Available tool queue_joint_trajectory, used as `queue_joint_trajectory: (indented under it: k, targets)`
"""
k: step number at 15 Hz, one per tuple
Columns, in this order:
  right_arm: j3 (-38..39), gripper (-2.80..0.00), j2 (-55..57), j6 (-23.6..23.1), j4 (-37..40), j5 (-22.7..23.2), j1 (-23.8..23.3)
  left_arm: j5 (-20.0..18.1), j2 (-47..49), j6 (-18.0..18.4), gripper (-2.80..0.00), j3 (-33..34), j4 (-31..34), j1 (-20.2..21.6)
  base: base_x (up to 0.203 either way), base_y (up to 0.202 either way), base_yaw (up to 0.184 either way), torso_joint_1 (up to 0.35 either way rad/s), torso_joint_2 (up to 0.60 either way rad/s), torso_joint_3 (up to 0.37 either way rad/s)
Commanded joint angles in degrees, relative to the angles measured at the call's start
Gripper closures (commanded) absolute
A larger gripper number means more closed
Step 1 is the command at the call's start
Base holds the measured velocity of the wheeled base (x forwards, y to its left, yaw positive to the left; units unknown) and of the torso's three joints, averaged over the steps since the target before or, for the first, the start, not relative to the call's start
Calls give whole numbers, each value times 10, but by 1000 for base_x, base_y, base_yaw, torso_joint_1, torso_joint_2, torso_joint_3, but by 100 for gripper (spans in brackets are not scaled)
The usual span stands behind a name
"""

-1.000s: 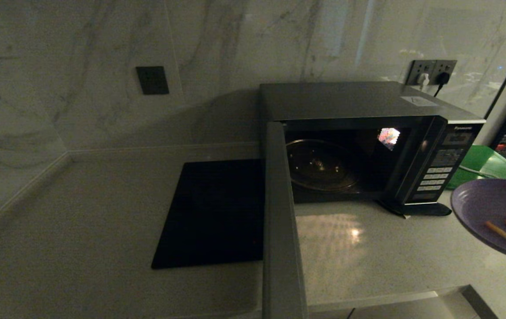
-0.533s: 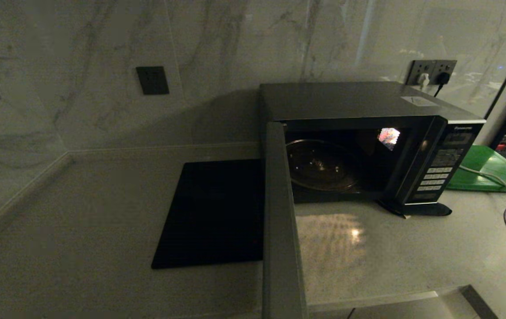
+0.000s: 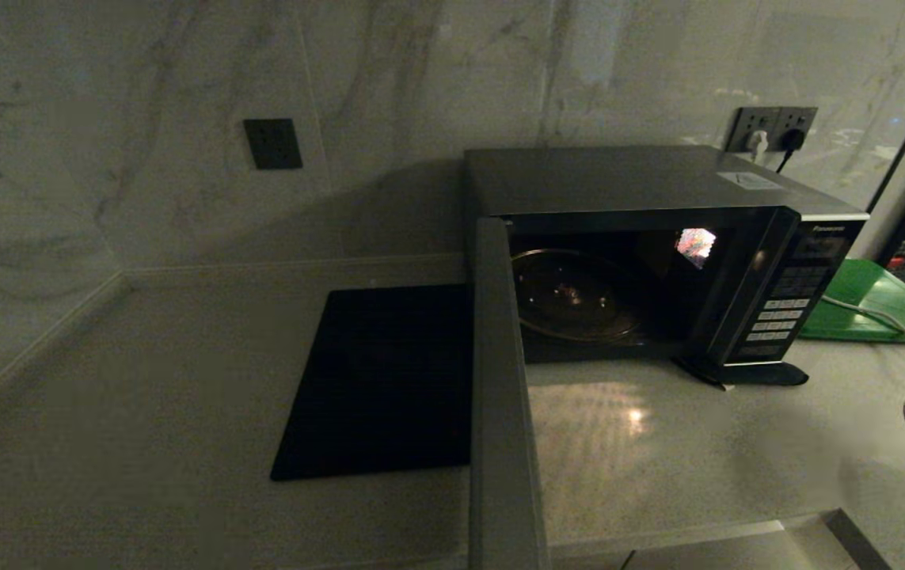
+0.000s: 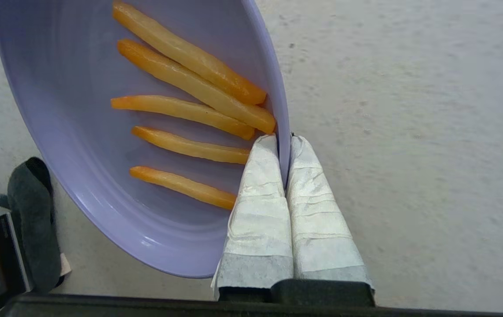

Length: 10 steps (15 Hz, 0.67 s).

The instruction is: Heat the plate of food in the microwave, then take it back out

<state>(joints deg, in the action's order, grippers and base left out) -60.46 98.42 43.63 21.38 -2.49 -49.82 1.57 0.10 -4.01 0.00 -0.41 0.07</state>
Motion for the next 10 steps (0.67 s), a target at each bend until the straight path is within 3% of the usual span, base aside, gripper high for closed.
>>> queue_joint_trajectory:
  k: [1, 10]
  targets:
    - [-8, 0, 39, 2, 1, 4, 0, 1, 0, 0, 0, 0, 0, 0, 0, 0, 0, 0, 0, 0]
    - [-29, 0, 89, -5, 1, 29, 1, 1, 0, 0, 0, 0, 0, 0, 0, 0, 0, 0, 0, 0]
